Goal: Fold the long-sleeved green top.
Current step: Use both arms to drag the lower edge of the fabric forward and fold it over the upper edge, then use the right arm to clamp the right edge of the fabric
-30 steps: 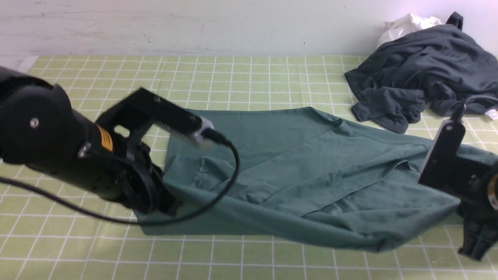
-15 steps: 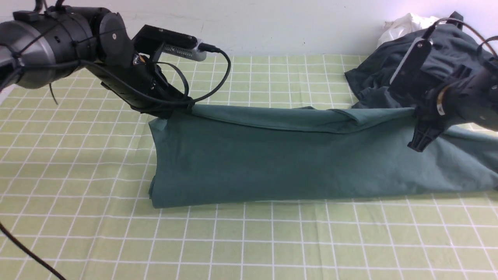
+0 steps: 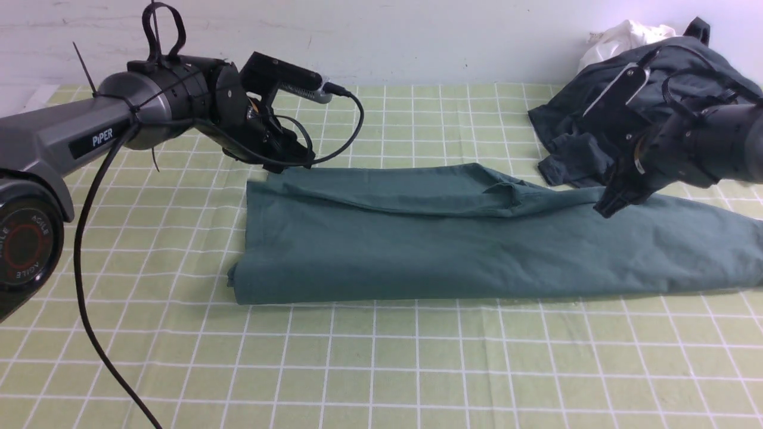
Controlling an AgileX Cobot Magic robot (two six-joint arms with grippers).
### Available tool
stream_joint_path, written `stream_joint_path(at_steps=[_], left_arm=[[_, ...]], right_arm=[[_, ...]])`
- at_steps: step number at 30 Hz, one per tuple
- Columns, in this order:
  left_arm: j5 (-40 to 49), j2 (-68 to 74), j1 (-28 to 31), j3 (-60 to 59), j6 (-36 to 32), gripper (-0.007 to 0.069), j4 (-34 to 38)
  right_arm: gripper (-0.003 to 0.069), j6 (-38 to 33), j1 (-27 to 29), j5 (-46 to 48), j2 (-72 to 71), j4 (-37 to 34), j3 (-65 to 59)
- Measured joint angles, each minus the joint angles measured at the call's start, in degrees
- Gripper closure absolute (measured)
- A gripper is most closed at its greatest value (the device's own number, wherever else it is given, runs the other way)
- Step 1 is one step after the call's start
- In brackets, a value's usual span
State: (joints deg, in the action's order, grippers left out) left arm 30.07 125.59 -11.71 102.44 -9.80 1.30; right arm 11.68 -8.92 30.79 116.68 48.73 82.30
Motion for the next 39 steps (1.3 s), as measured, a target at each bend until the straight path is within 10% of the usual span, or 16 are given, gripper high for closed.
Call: stream_joint_path(at_steps=[5, 10, 18, 29, 39], left_arm=[[2.6, -4.3, 0.1, 1.7, 0.4, 0.0246, -0.1], [7.0, -16.4, 0.1, -0.7, -0.5, 0.041, 1.6], [9.0, -39.2, -0.4, -21.4, -5.9, 0.0628, 5.1], [10.3, -63.1, -0.4, -44.3, -6.2, 0.0629, 3.9], [18.8, -72.1, -0.4, -58.9, -6.2, 0.0629, 1.0]], right_arm=[[0.0423, 4.3, -2.3, 8.2, -2.1, -6.1, 3.8], [0.0643, -19.2, -6.5, 9.5, -2.8, -34.6, 4.9], [0.0675, -48.4, -6.8, 5.6, 6.4, -62.0, 4.9], [0.0671, -41.8, -3.0, -27.2, 11.2, -66.2, 8.5], [0.0574, -34.2, 9.7, 10.0, -2.7, -62.2, 13.2]])
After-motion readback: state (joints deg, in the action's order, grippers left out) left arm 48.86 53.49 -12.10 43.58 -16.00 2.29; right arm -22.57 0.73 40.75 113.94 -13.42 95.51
